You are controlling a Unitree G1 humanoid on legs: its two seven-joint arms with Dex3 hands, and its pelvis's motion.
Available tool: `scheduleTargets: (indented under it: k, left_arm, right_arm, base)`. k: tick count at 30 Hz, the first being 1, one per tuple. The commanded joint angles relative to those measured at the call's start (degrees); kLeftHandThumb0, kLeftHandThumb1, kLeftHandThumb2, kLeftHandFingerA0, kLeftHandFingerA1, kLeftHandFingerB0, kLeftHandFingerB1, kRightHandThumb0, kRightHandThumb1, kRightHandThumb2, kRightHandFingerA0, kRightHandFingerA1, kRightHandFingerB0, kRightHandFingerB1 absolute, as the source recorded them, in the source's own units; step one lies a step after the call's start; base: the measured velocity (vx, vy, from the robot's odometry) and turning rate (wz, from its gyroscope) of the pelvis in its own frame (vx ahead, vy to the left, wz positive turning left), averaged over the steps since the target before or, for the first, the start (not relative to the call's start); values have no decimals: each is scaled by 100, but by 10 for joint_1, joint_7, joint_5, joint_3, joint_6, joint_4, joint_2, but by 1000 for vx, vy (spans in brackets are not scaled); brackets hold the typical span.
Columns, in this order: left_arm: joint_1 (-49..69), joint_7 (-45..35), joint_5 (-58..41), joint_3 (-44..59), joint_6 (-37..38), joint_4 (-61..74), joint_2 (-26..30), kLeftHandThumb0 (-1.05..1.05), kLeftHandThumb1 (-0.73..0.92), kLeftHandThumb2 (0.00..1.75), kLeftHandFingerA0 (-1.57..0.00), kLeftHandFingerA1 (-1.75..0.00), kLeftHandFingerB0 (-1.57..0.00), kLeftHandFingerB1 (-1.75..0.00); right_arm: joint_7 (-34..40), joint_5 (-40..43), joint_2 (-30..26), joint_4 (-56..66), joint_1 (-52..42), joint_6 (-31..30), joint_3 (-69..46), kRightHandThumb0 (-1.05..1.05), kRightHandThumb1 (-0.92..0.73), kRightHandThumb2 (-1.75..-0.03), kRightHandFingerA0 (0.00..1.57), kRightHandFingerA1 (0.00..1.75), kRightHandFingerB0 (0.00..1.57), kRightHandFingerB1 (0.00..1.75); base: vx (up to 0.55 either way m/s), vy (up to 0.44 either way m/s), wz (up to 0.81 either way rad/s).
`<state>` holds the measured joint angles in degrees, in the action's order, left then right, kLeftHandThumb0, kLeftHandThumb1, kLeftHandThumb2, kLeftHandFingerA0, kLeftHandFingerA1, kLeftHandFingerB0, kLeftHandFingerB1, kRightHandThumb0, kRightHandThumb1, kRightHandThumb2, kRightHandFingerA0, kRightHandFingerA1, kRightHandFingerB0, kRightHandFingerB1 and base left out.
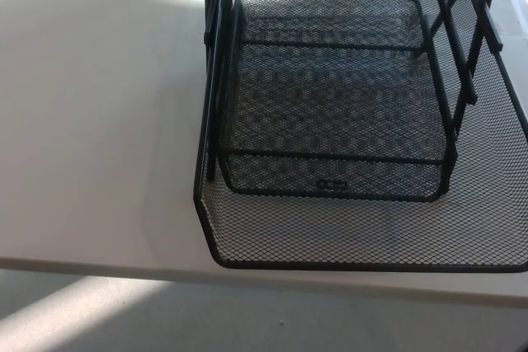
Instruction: A balck drawer is kept on the middle of the table and the robot uses its right hand to push it back away from the robot
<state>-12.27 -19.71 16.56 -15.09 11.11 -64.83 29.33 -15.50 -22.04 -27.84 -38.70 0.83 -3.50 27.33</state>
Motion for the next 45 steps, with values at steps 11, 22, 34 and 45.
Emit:
scheduleTargets:
  k: [11,22,34,45]
  left_arm:
    - [-13,-53,11,-11,56,-36,23,-56,73,62,-42,-37,-30,-32]
    - [-18,-50,11,-10,52,-40,17,-56,71,62,-43,-37,-31,-32]
    - [-16,-53,10,-10,50,-34,17,-54,71,62,-45,-37,-32,-32]
    - [-18,-50,16,-14,52,-36,17,-55,73,62,-43,-37,-29,-31]
  right_arm:
    - [-48,14,-105,328,-178,-7,-86,-54,-74,-63,43,39,31,32]
    - [-178,173,-190,702,-351,54,-227,-56,-61,-98,37,54,20,44]
    - [-233,182,-196,821,-287,1,-170,-56,-79,-63,36,36,30,31]
    - [-275,217,-188,834,-209,-34,-122,-57,-80,-63,36,38,30,32]
  base:
    - [0,0,0]
    - [0,0,0]
    - [0,0,0]
    - [0,0,0]
